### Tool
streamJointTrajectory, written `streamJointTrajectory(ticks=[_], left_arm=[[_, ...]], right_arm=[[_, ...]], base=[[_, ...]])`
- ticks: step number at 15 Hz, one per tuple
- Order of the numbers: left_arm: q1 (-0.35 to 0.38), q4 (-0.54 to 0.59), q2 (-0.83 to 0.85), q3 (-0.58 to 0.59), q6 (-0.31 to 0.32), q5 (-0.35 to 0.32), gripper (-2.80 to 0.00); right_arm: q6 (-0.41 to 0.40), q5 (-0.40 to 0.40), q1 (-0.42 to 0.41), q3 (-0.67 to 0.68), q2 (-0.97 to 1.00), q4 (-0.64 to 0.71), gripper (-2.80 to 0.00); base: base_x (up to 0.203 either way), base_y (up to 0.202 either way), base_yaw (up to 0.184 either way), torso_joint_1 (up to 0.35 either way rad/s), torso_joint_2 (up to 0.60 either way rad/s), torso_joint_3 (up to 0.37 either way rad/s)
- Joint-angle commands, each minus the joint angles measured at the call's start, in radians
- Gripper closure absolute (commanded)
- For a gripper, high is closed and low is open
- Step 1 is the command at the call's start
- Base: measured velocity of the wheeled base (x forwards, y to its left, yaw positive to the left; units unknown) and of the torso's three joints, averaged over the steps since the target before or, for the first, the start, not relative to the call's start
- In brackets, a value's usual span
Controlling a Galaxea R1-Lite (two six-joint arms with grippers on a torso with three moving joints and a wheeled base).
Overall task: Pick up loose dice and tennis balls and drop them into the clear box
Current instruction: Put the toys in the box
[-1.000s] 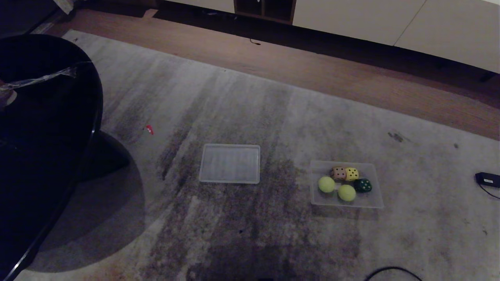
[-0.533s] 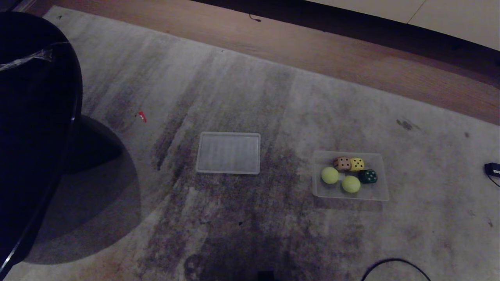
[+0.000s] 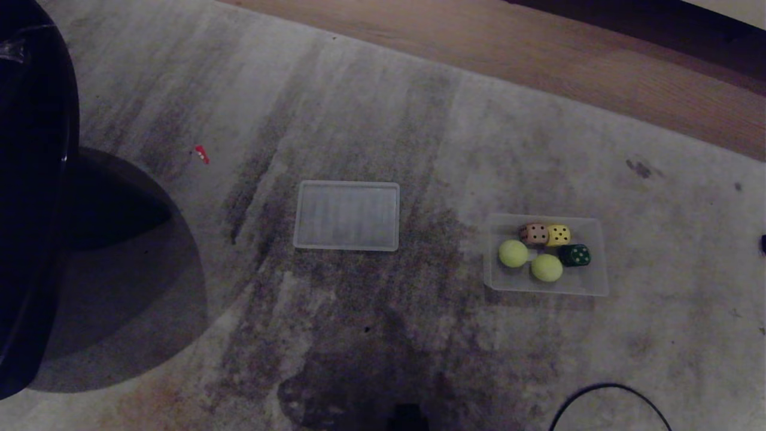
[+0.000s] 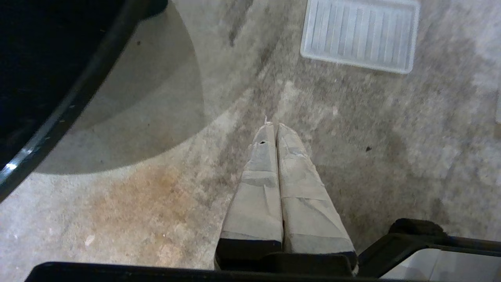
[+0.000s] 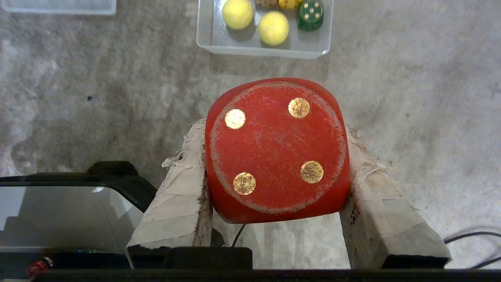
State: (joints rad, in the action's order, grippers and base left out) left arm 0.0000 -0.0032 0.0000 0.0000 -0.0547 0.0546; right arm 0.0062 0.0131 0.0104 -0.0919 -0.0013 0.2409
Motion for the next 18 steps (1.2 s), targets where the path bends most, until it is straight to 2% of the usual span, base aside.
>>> streamJointTrajectory(ticks=[1,18], left_arm=[[0.0,0.0,0.002,0.002,-0.002,0.001,0.0],[0.0,0.003,0.002,0.002,0.001,0.001,0.0]], right_arm=[[0.0,0.001,0.0,0.0,0.001,0.002,0.0],[-0.005,0.001,0.0,0.0,0.001,0.002,0.0]], base=[[0.0,0.0,0.0,0.002,0.01,-0.2],[0.0,0.0,0.0,0.003,0.0,-0.197]])
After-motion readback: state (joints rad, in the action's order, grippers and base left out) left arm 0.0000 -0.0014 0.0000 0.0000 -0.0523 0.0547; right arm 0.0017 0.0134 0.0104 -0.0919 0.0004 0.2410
